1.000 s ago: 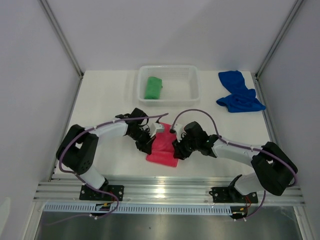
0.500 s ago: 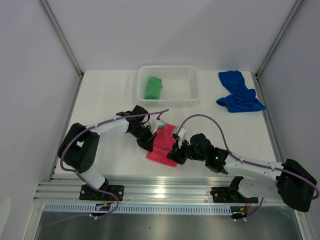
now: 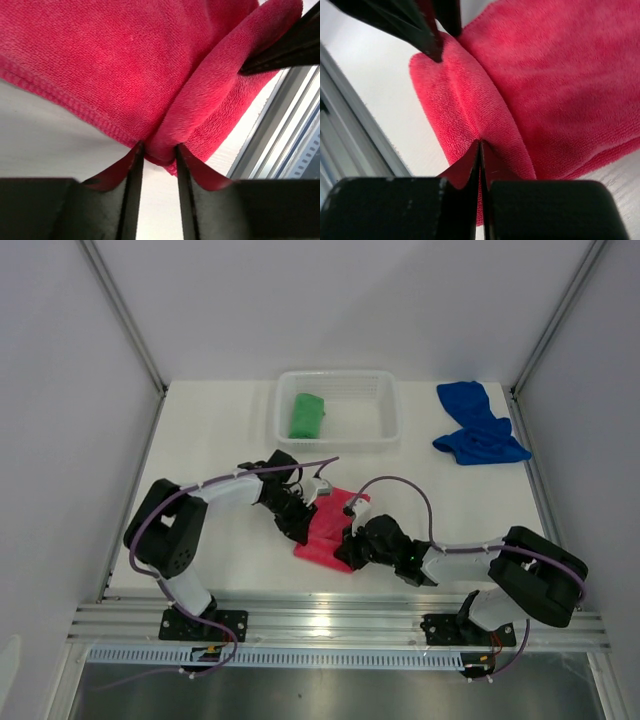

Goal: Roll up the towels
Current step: Roll the towel

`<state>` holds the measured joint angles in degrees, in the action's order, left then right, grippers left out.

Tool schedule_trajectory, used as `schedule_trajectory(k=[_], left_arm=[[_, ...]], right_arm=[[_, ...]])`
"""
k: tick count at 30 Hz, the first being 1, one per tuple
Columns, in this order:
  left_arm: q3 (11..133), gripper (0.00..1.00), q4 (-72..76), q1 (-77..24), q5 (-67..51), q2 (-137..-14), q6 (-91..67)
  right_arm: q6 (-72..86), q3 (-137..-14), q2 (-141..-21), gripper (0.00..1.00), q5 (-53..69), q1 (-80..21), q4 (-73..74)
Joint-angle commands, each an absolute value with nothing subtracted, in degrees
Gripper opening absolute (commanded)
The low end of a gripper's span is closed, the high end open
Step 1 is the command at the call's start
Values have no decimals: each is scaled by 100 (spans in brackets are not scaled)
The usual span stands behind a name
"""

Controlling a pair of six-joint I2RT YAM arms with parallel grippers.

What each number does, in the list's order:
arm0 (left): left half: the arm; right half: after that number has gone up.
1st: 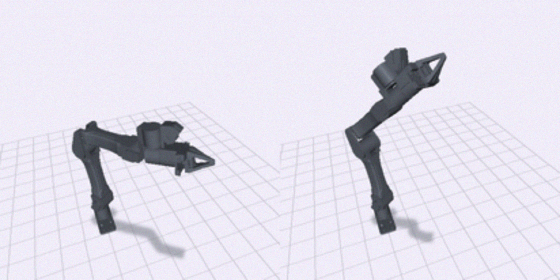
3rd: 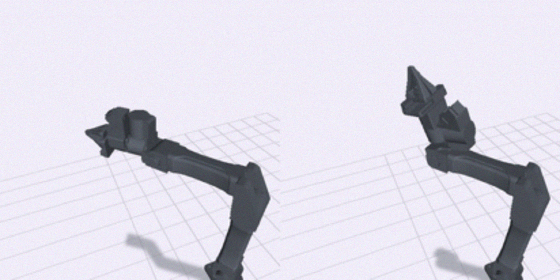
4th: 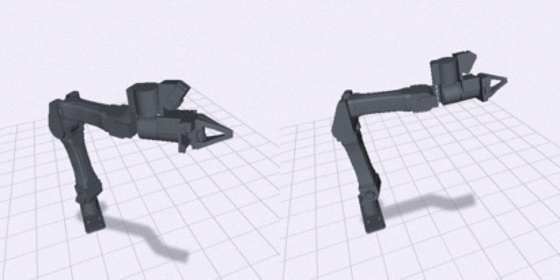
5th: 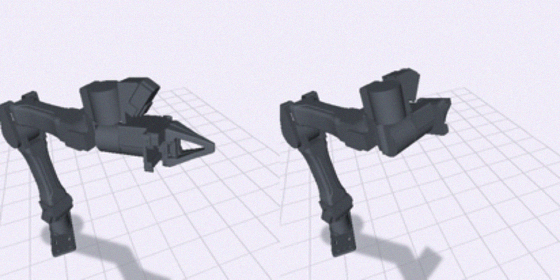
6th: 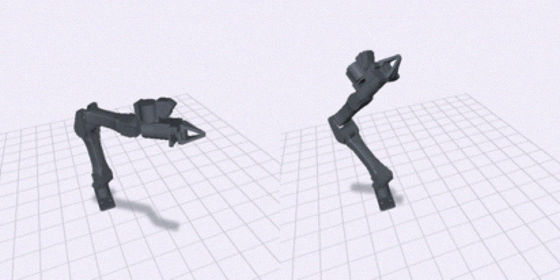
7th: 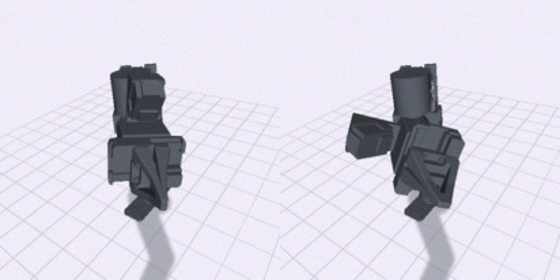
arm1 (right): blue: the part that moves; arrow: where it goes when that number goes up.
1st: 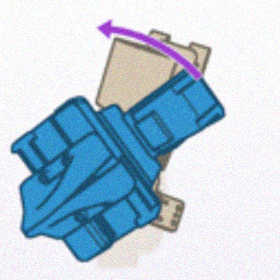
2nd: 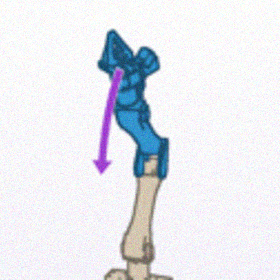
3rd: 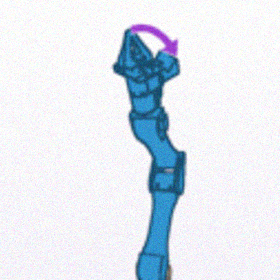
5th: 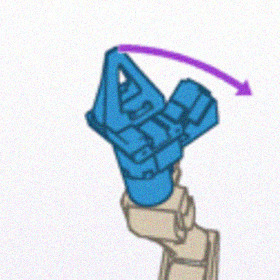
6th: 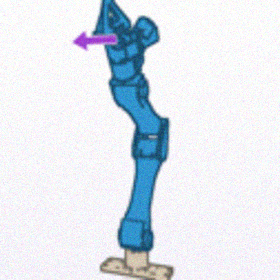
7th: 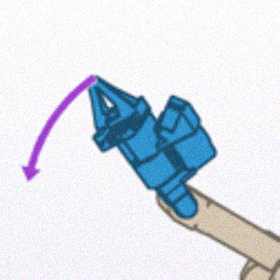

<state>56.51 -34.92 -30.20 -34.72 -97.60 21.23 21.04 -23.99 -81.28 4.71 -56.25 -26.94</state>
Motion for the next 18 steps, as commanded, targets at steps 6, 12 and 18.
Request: schedule_trajectory(k=[6,12,18], left_arm=[[5775,46,-3349,-2962,-3016,-8703,2407],[5626,46,-3146,-3137,-1969,-8096,2994],[4467,50,-2795,-4384,-1934,-7234,4375]], right_arm=[[2768,-2461,-8332,2,-228,-5564,-2575],[2786,-2514,-8315,3,51,-5335,-2566],[2742,-2566,-8209,5,457,-5177,-2540]])
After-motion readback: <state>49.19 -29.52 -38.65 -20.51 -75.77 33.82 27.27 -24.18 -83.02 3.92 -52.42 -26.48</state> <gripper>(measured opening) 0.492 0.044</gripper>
